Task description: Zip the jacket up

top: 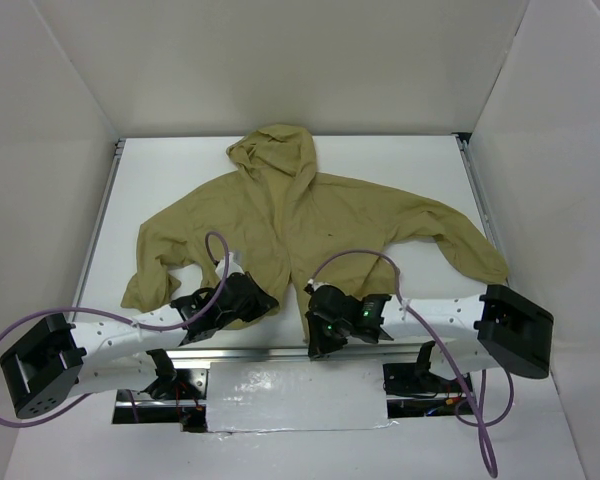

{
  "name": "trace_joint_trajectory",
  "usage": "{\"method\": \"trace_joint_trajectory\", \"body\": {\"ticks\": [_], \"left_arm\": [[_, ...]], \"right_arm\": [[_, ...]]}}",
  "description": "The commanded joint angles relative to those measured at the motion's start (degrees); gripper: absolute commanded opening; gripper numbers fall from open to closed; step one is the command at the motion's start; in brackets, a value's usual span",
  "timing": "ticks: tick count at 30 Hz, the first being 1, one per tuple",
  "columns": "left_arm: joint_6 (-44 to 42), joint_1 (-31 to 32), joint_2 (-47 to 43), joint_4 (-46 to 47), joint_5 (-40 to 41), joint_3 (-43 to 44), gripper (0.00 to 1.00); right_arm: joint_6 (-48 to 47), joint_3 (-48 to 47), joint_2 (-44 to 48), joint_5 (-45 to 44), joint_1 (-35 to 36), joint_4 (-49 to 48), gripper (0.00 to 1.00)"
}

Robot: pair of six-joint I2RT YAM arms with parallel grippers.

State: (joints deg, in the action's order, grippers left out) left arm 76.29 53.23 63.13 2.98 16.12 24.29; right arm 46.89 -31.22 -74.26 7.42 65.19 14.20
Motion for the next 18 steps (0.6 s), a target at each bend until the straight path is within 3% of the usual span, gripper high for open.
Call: {"method": "trace_joint_trajectory", "body": {"ticks": [1,6,12,14,18], "left_arm": [[-1.4,-0.5,-0.2,0.6,0.0,0.4,0.0],[-1.0,-0.7,-0.6,0.1,0.2,-0.2,0.0],[-0.4,-0.8,-1.4,0.4,0.4,-1.2,0.0],[-0.3,-0.9,-1.8,0.1,0.4,-1.2,0.0],[0.3,-0.9,-2.7,-2.7,1.5,-0.7,0.0]], "right_arm": [[1.3,-2.1,-1.0,1.7,0.7,-1.8,0.08],[2.3,-1.8,-1.8,5.3,1.9,-4.8,0.25],[1.5,-5.0,-0.5,4.9,5.6,-7.8,0.26],[0.6,-6.0,-1.8,5.3,5.7,-7.8,0.33],[0.0,-6.5,-3.2,6.0,5.7,-7.6,0.35]]}}
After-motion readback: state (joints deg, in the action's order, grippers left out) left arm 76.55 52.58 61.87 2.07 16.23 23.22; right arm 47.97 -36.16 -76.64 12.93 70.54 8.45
